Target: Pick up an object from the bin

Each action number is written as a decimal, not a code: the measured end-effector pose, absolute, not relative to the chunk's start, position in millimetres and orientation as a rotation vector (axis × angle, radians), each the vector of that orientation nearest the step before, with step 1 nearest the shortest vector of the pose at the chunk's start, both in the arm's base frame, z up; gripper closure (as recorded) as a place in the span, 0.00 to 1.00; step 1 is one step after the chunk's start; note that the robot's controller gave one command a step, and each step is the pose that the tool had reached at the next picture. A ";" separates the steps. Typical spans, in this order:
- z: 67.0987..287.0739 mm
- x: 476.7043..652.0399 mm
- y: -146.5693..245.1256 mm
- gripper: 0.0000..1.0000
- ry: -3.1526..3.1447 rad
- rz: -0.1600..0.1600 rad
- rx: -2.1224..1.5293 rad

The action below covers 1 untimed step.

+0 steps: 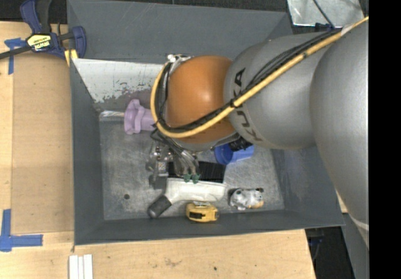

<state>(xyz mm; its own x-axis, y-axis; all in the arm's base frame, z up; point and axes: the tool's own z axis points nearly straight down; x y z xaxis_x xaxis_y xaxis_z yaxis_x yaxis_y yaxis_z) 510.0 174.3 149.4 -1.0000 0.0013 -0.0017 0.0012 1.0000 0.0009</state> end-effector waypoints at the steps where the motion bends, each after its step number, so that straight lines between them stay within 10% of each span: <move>1: 191.4 507.0 167.9 1.00 3.147 -0.003 -0.068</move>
Offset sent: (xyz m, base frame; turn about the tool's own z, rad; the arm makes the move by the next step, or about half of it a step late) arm -0.0150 -0.0408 0.1270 -0.1392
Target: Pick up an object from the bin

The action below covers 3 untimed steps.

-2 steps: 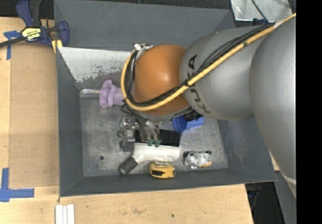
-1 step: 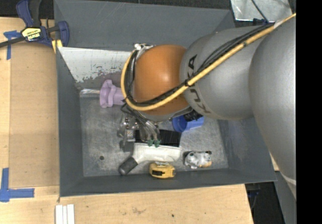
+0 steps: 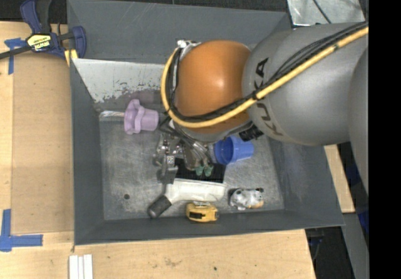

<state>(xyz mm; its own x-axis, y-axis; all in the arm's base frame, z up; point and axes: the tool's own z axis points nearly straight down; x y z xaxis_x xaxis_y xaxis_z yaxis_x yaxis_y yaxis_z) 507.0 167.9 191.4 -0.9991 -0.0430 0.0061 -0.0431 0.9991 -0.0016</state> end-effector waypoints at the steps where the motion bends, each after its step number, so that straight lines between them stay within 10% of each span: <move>1: 261.1 498.5 141.7 1.00 -3.133 0.001 0.197; 2: 145.1 497.2 136.6 0.00 -3.147 -0.003 0.093; 3: 133.5 495.0 135.8 0.00 -3.140 0.000 0.080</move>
Offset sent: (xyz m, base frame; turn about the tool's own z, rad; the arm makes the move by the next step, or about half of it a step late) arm -0.0118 -0.0317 -0.0571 -0.0074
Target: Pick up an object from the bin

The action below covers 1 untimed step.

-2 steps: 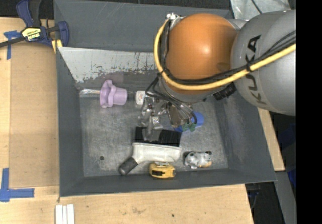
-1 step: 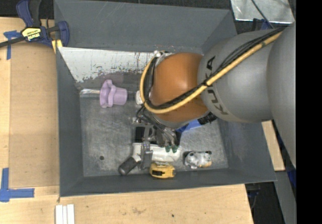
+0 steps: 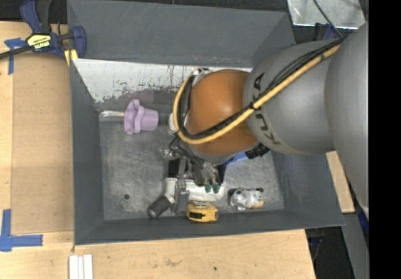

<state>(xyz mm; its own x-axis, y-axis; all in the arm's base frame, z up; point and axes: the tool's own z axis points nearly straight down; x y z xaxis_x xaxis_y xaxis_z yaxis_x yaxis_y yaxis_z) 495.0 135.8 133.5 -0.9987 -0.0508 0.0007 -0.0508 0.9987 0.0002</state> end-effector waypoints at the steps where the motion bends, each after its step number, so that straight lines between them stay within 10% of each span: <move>1: 113.5 498.0 120.5 0.00 -3.141 -0.003 0.240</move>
Offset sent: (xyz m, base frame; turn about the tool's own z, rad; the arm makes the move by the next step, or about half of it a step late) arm -0.0124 -0.0419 -0.0635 -0.0892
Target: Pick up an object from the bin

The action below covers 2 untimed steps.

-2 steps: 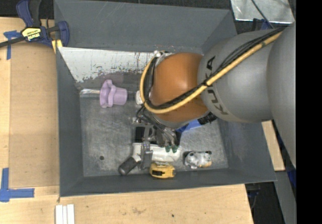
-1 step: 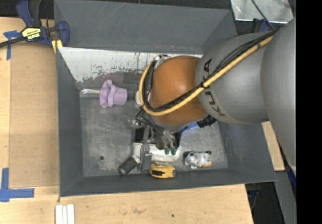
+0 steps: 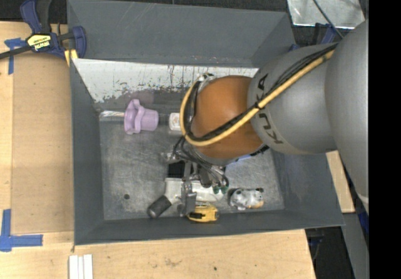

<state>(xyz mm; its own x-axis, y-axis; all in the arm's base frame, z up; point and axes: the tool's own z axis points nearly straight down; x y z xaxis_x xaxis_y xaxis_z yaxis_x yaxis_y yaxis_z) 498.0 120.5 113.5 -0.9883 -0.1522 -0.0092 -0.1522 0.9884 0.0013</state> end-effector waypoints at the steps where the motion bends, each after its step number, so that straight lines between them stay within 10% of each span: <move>1: 85.5 492.1 101.0 0.00 3.112 0.003 -0.319; 2: 76.0 494.5 85.3 1.00 3.042 0.007 -0.683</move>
Offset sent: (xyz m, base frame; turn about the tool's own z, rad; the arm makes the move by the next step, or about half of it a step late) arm -0.0103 -0.0393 -0.0435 -0.2887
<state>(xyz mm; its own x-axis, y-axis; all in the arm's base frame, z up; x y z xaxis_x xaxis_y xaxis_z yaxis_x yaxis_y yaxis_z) 494.5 85.3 76.0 -0.9037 -0.4274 -0.0248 -0.4275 0.9040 -0.0007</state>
